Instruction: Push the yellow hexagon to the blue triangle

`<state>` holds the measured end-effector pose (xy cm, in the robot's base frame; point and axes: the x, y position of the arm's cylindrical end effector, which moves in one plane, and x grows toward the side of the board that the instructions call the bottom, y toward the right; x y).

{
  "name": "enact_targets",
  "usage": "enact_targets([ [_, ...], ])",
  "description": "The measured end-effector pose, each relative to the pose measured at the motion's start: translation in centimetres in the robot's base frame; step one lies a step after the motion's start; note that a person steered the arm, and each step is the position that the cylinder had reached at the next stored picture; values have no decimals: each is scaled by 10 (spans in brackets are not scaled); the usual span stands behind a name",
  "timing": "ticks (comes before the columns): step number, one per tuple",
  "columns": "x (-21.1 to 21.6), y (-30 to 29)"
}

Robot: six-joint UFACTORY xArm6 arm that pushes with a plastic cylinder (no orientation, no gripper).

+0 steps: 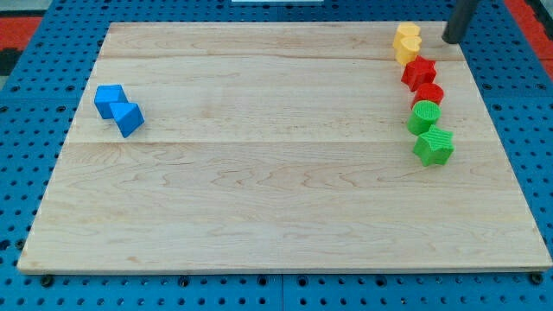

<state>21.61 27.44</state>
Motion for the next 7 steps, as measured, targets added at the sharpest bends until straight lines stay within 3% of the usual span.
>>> enact_targets([
  [2,12,-132],
  [3,8,-118],
  [4,34,-116],
  [6,32,-258],
  [7,33,-255],
])
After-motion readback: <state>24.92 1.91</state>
